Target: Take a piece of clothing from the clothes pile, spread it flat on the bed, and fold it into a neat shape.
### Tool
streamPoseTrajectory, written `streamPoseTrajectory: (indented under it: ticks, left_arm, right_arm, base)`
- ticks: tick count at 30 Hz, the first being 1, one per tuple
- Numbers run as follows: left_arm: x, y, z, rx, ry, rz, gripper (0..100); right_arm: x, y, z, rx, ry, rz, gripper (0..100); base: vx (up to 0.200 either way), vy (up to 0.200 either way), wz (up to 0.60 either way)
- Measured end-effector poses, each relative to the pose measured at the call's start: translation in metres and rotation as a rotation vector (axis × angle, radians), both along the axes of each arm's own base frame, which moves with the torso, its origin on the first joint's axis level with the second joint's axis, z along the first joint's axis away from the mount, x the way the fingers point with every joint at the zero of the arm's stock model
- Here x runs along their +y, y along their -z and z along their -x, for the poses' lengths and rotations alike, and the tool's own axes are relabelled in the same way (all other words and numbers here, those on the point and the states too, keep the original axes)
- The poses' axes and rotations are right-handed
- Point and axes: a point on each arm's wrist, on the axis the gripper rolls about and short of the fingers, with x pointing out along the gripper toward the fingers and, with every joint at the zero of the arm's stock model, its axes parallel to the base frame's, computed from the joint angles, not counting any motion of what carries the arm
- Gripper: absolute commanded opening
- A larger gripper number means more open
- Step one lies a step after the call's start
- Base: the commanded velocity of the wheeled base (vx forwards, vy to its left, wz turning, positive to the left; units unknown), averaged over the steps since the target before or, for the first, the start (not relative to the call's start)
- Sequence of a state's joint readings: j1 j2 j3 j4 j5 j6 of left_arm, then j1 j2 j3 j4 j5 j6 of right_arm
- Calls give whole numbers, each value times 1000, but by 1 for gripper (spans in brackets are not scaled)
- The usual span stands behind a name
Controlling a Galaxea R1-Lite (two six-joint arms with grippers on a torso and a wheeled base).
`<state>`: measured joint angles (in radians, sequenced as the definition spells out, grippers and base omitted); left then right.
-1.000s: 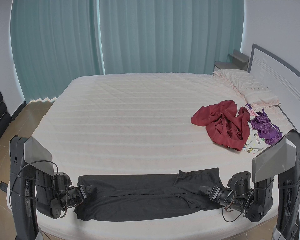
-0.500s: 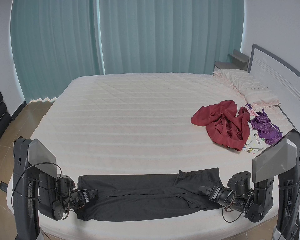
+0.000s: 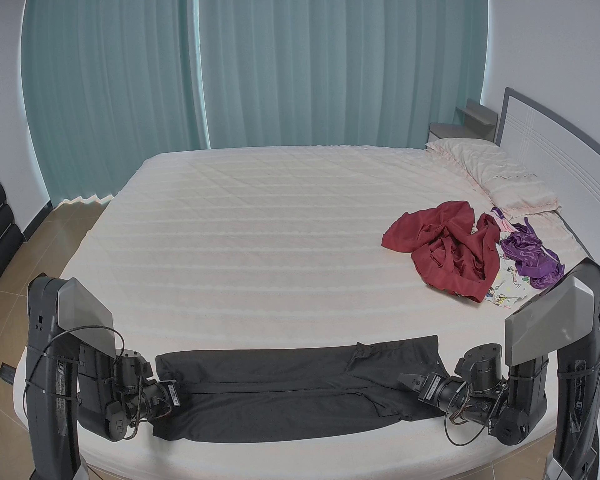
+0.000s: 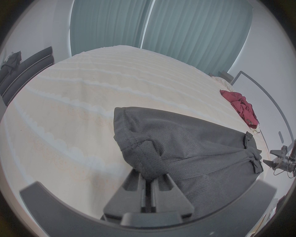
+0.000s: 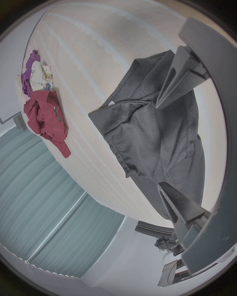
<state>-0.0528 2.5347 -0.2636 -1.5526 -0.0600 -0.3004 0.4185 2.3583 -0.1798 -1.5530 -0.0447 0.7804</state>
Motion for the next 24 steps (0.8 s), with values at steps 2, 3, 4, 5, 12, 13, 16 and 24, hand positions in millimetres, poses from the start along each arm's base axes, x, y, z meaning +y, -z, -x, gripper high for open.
streamPoseTrajectory:
  ticks: [2, 3, 4, 5, 12, 13, 16, 24]
  left_arm:
    - [0, -1, 0, -1, -1, 0, 0]
    - [1, -2, 0, -3, -2, 0, 0]
    - [1, -3, 0, -6, -4, 0, 0]
    - [2, -4, 1, -9, -5, 0, 0]
    - [8, -19, 10, -19, 12, -45, 0]
    - [9, -21, 12, -19, 17, -57, 0]
    - [17, -25, 16, -18, 10, -85, 0]
    - [37, -32, 18, -33, -59, -94, 0]
  right_arm:
    - [0, 0, 0, 0, 0, 0, 100]
    - [0, 0, 0, 0, 0, 0, 100]
    - [0, 0, 0, 0, 0, 0, 100]
    - [0, 0, 0, -1, 0, -1, 100]
    - [-1, -3, -1, -10, 6, -9, 100]
    - [-1, -4, -1, -12, 7, -11, 100]
    - [-1, -5, -1, -16, 8, -13, 100]
    - [-1, -6, -1, -20, 10, -16, 100]
  base:
    - [0, 0, 0]
    - [0, 0, 0]
    - [0, 0, 0]
    - [0, 0, 0]
    - [0, 0, 0]
    - [0, 0, 0]
    - [0, 0, 0]
    - [0, 0, 0]
